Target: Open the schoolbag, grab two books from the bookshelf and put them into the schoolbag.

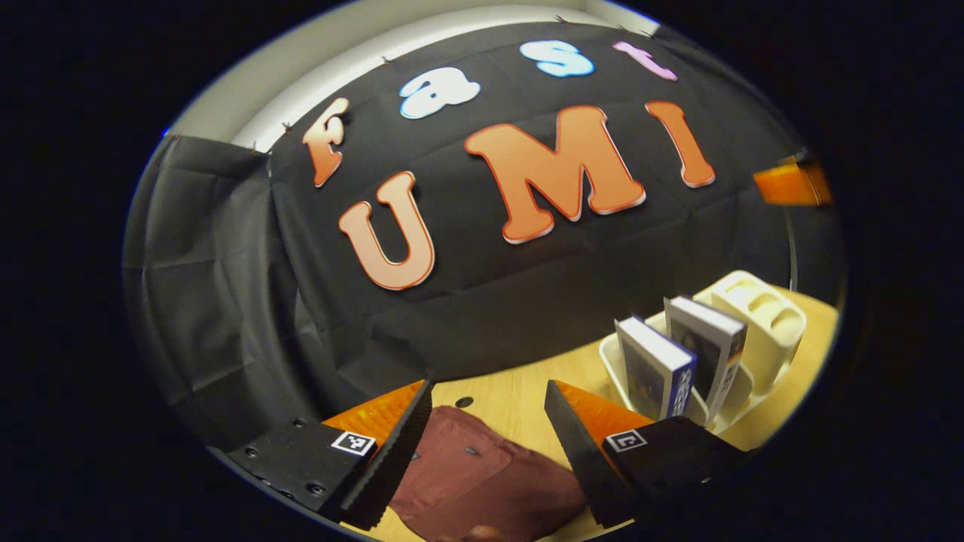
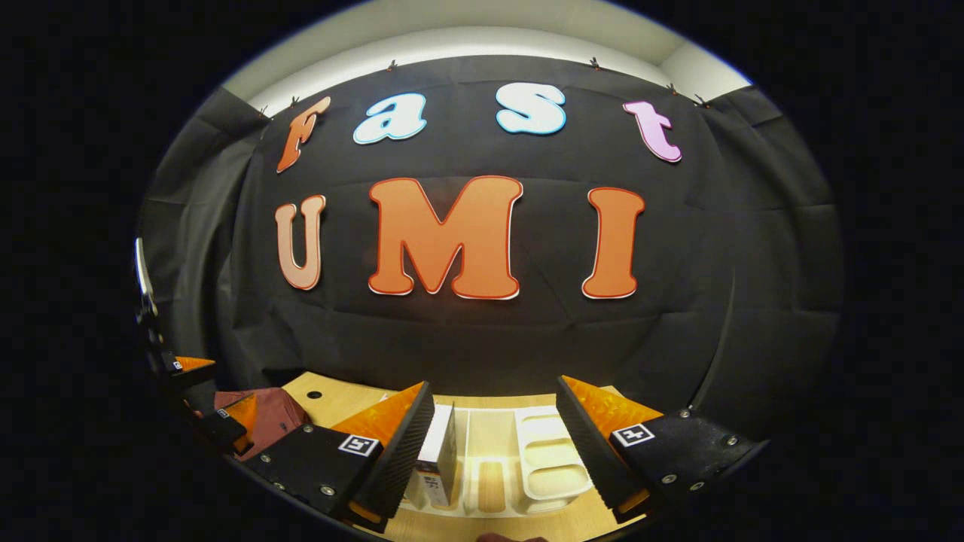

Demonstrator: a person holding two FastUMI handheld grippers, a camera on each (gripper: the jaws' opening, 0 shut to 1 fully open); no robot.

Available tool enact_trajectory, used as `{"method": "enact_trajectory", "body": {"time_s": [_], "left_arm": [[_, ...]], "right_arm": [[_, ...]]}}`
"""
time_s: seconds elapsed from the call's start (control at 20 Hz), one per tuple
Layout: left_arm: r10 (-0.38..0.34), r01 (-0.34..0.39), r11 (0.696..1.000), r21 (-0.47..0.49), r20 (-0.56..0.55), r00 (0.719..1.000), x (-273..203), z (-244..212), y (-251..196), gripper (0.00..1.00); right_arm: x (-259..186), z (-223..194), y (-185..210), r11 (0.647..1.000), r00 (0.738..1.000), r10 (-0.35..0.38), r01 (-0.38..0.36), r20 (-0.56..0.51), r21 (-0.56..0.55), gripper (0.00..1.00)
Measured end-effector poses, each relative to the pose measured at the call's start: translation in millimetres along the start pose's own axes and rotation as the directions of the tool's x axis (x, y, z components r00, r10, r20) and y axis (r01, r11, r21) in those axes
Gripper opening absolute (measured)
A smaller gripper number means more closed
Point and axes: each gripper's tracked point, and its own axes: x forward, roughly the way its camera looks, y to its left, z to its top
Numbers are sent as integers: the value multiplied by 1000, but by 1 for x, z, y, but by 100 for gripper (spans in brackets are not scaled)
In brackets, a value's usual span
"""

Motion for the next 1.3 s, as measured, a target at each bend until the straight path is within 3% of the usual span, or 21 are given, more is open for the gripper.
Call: {"method": "enact_trajectory", "body": {"time_s": [0.05, 0.1, 0.15, 0.35, 0.7, 1.05, 1.3], "left_arm": [[-9, 11, 999, 41, -51, 999, 0, -17, -7, 95], [-20, 26, 997, 74, -82, 996, 1, -35, -15, 88], [-28, 39, 994, 103, -110, 994, 2, -48, -24, 97], [-61, 111, 969, 219, -224, 973, -3, -102, -48, 96], [-68, 213, 900, 379, -360, 930, -20, -174, -77, 96], [-62, 282, 859, 427, -460, 886, -31, -224, -89, 96], [-18, 292, 834, 468, -505, 863, -35, -253, -89, 96]], "right_arm": [[2, -3, -2, 1000, 1000, -6, 6, -2, -9, 96], [4, -6, -6, 1000, 1000, -12, 11, -9, -15, 97], [5, -10, -8, 1000, 1000, -12, 12, -15, -17, 97], [9, -23, -21, 999, 999, -31, 31, -45, -15, 97], [9, -37, -33, 998, 996, -53, 52, -65, -23, 97], [11, -45, -36, 998, 994, -59, 57, -87, -18, 96], [10, -50, -32, 999, 994, -53, 52, -96, -13, 96]]}}
